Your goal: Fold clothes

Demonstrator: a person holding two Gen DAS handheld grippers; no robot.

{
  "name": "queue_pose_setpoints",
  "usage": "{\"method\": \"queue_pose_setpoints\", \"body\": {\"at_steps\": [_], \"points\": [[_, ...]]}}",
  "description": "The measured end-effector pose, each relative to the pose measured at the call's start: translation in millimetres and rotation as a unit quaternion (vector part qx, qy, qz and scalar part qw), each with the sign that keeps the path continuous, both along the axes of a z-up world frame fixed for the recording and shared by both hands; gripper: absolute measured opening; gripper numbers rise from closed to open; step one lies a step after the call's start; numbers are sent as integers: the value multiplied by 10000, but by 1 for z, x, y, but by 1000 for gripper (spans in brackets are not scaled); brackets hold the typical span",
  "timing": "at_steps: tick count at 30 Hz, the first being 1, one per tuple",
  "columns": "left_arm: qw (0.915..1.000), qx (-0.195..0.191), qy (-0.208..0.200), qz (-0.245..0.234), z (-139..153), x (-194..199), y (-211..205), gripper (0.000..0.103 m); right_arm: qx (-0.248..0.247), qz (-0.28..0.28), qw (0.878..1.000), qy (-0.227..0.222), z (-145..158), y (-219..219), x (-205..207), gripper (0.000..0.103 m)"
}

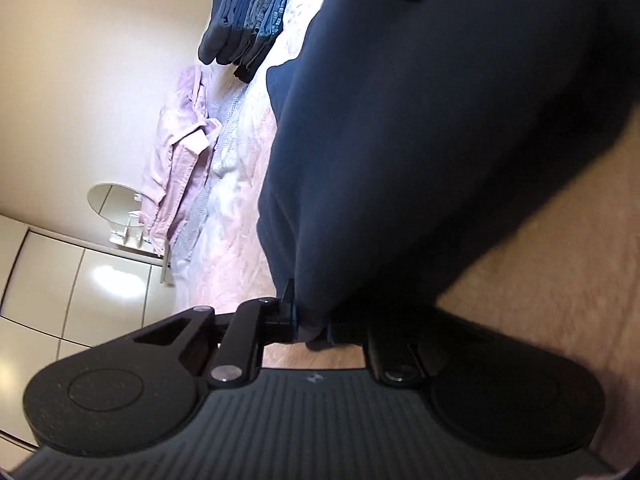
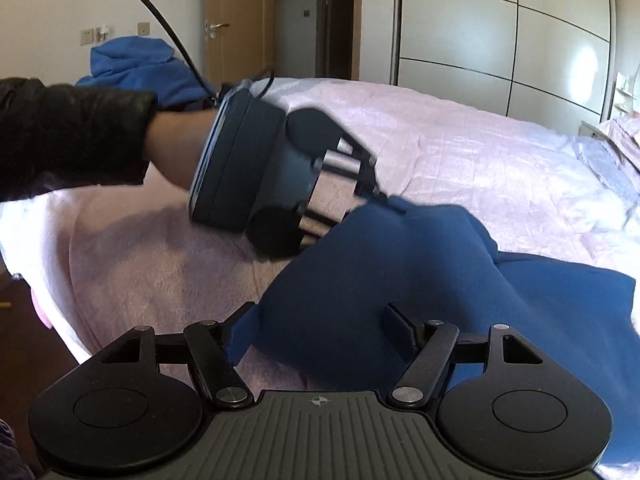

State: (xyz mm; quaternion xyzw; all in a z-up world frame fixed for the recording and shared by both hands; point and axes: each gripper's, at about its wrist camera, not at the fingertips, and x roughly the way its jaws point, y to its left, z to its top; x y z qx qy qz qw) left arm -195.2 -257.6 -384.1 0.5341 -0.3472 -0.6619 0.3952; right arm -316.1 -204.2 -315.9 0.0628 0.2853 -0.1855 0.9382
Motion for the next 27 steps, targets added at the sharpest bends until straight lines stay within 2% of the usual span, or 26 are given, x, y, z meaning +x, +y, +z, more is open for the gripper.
{"method": "queue_pose_setpoints", "body": {"at_steps": [4,7,9,10,13,16,18,20,22,24,26,27], "points": [[9991,-73,-310,295,-1,14,-3,12,210,-60,9993,-302,0,-10,-7,71],[9958,30,-402,823,0,33,-7,12,423,27,9989,-214,-9,-15,-7,74],[9926,53,-47,1214,14,42,-4,12,416,83,9990,-164,-4,-12,-13,75],[9900,87,367,1361,27,42,-2,13,392,77,9990,-223,-1,-10,-19,75],[9713,209,1585,1763,66,41,6,13,293,-259,9970,-669,10,-10,-48,75],[9585,893,2274,1468,72,16,14,13,282,-820,9916,-962,18,-26,-73,75],[9444,1344,2721,1263,76,-1,19,13,358,-1114,9872,-1084,20,-40,-83,75],[9275,1765,3120,1064,79,-18,23,9,183,-1123,9879,-1052,17,-47,-84,75],[9371,1702,2841,1104,52,-33,21,3,180,-961,9919,-814,3,-54,-78,75],[9311,1779,2952,1193,58,-33,19,3,459,-832,9945,-452,-20,-67,-75,75],[9236,1879,3070,1315,74,-30,16,3,682,-863,9925,-541,-28,-75,-87,74],[9198,1929,3129,1376,82,-28,14,8,750,-936,9905,-676,-24,-76,-95,74]]}}
